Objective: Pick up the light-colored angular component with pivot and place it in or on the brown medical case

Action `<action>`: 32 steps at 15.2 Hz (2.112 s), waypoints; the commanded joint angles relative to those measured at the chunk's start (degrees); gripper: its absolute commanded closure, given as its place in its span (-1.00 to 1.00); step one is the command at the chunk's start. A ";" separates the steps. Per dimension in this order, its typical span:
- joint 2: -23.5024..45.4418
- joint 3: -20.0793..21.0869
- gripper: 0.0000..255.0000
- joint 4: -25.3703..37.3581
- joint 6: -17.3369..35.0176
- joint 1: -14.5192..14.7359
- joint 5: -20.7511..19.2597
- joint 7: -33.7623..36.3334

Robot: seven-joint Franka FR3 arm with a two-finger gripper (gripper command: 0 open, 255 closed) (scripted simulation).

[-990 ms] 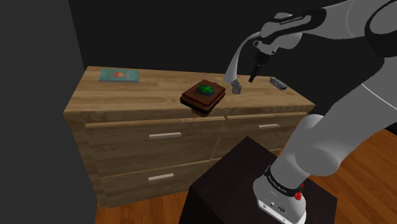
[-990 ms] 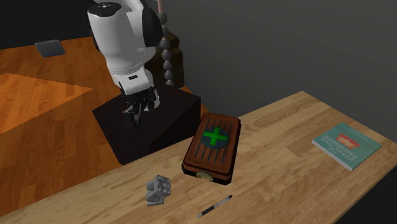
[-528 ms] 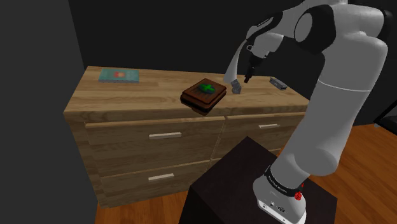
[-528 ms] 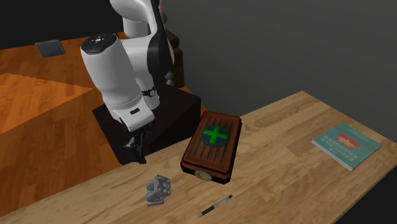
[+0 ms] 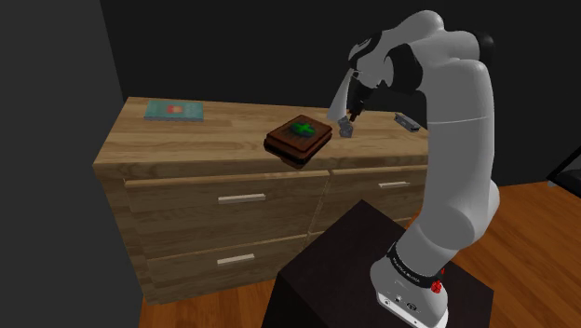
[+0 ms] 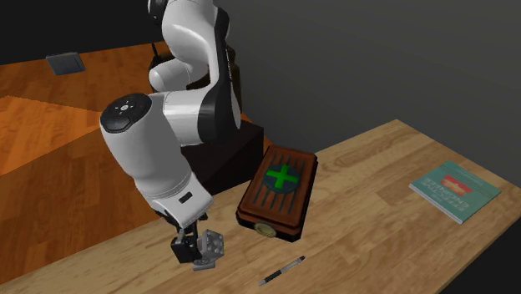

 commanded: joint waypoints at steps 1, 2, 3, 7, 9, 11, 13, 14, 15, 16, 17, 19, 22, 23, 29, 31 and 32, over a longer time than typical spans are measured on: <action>0.98 0.64 -1.00 0.10 0.69 -0.58 0.77 -0.80; 1.32 0.85 -1.00 -0.18 1.22 -0.62 1.07 -0.97; 1.66 1.06 -1.00 -0.44 1.74 -0.68 1.37 -1.15; 2.94 1.87 -1.00 -1.26 3.58 -0.91 2.47 -1.77; 2.95 1.87 -1.00 -1.25 3.58 -0.92 2.47 -1.77; 2.95 1.87 -1.00 -1.25 3.57 -0.92 2.47 -1.77; 2.95 1.87 -1.00 -1.25 3.57 -0.92 2.47 -1.77; 2.94 1.87 -1.00 -1.25 3.57 -0.91 2.47 -1.77; 2.94 1.87 1.00 -1.25 3.57 -0.91 2.47 -1.77; 2.94 1.87 1.00 -1.25 3.57 -0.91 2.47 -1.77; 2.94 1.87 1.00 -1.25 3.57 -0.91 2.47 -1.77; 2.92 1.85 1.00 -1.20 3.51 -0.90 2.44 -1.71; 3.01 1.88 1.00 -1.08 3.47 -0.99 2.47 -1.74; 3.06 1.90 1.00 -0.96 3.40 -1.02 2.48 -1.71; 1.32 0.85 1.00 0.21 0.91 -0.48 0.98 -0.60; 0.73 0.48 1.00 0.90 -0.20 -0.36 0.41 -0.15; 0.45 0.30 1.00 1.27 -0.76 -0.31 0.14 0.08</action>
